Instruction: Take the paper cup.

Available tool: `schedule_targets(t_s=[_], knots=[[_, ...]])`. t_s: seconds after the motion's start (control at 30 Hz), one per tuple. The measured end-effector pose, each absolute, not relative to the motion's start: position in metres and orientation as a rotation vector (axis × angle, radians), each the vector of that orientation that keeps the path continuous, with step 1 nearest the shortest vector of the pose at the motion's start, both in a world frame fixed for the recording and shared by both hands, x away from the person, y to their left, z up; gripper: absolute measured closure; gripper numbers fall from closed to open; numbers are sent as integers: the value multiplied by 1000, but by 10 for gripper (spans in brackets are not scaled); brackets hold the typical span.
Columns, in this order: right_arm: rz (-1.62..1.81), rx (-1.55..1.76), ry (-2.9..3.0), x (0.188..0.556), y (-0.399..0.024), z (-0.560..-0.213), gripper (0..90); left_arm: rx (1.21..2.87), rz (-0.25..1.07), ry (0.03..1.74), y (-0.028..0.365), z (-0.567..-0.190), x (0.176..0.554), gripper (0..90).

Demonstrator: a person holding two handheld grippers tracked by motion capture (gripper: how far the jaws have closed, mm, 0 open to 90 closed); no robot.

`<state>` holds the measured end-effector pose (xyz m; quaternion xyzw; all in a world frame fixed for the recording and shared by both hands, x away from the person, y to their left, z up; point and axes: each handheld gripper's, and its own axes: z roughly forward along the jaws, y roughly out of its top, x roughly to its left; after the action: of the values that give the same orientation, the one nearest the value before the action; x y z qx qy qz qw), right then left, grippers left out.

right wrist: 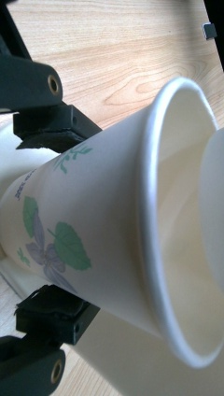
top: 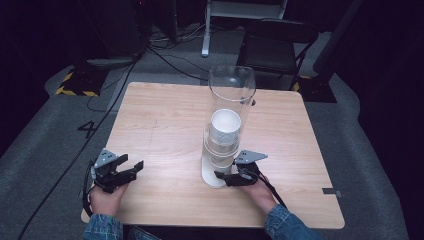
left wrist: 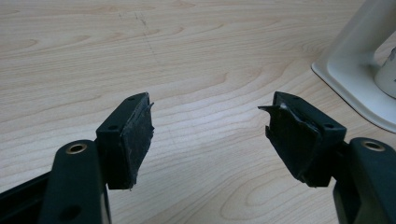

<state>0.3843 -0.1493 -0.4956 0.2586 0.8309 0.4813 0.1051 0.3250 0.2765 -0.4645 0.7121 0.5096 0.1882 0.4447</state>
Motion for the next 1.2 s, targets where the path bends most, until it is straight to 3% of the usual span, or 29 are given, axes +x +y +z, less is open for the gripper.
schedule_targets(t_s=[1.2], knots=[[1359, 896, 2289, 365, -216, -481, 328, 1859, 397, 1175, 230, -465, 374, 314]])
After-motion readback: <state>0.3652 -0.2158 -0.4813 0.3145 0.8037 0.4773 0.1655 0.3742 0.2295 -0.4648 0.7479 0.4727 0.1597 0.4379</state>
